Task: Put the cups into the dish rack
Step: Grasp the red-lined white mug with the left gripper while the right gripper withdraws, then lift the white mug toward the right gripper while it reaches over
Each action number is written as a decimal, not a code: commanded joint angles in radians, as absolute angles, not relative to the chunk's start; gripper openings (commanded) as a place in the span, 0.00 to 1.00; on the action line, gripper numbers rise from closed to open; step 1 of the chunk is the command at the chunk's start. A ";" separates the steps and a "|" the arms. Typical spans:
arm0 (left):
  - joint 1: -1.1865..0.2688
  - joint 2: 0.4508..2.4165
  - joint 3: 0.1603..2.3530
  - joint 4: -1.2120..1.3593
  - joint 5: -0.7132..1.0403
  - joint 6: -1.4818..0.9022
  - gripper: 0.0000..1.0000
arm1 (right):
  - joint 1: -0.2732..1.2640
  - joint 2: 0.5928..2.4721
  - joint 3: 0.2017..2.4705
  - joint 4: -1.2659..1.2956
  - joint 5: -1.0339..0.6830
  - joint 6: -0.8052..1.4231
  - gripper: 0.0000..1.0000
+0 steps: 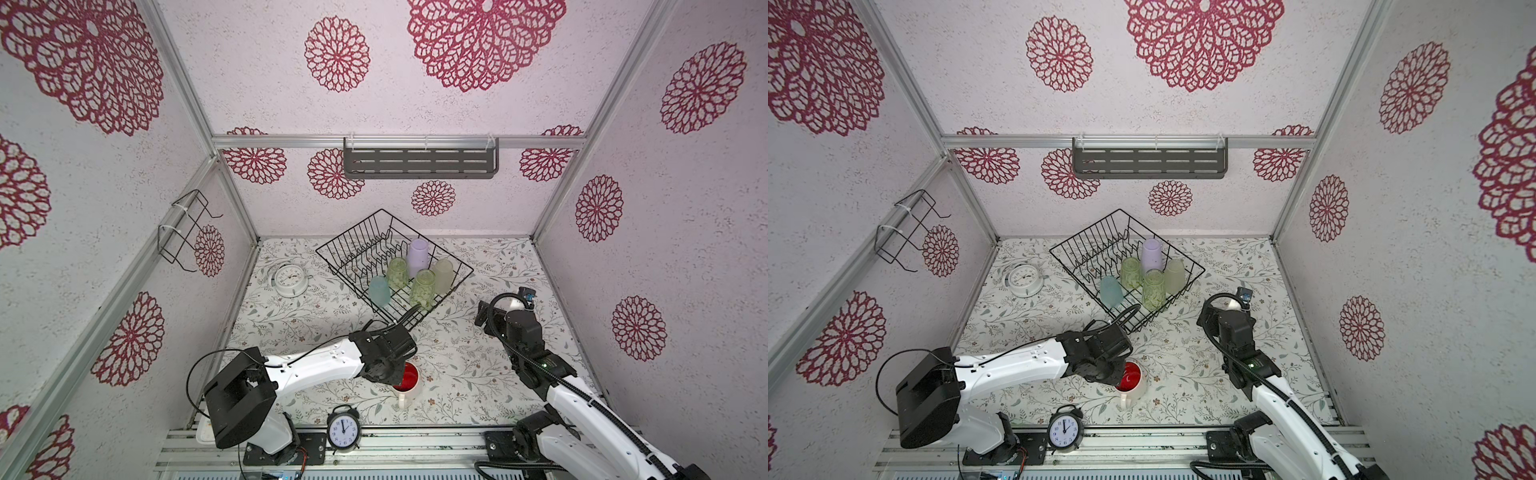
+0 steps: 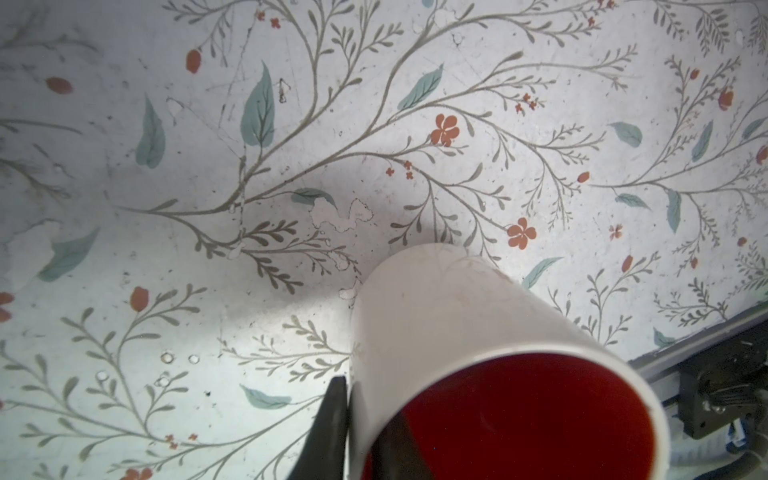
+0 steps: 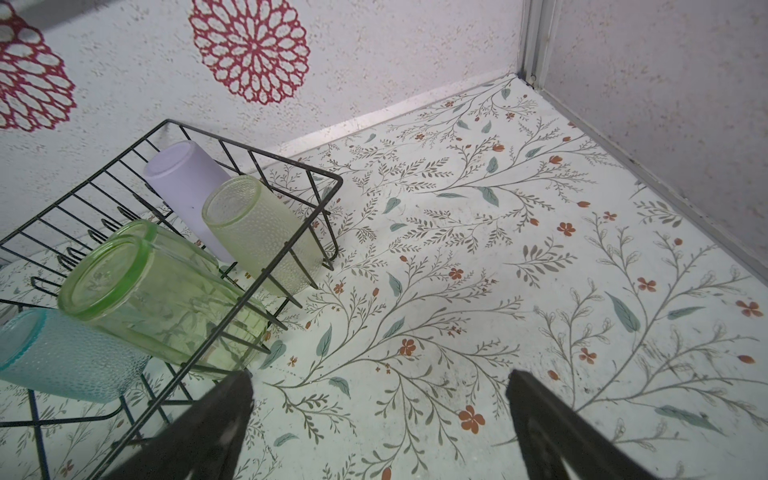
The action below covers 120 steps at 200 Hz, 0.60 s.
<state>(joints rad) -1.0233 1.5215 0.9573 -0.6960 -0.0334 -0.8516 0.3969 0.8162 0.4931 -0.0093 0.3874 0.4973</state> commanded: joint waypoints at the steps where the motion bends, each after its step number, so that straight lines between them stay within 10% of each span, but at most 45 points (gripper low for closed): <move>1: -1.028 1.441 0.911 -0.658 -0.030 -0.864 0.09 | 0.392 0.793 0.497 0.026 0.380 0.510 0.99; 75: -0.899 0.874 0.720 -0.509 0.084 -0.864 0.00 | 0.390 0.771 0.605 -0.007 0.170 0.589 0.99; 120: -0.708 0.597 0.670 -0.374 0.284 -0.871 0.00 | 0.392 0.821 0.649 0.206 -0.380 0.588 0.99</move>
<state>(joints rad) -0.7700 0.6682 0.6594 -0.5312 0.1509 -0.8616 0.3946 0.7990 0.6174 0.0425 -0.0154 0.5629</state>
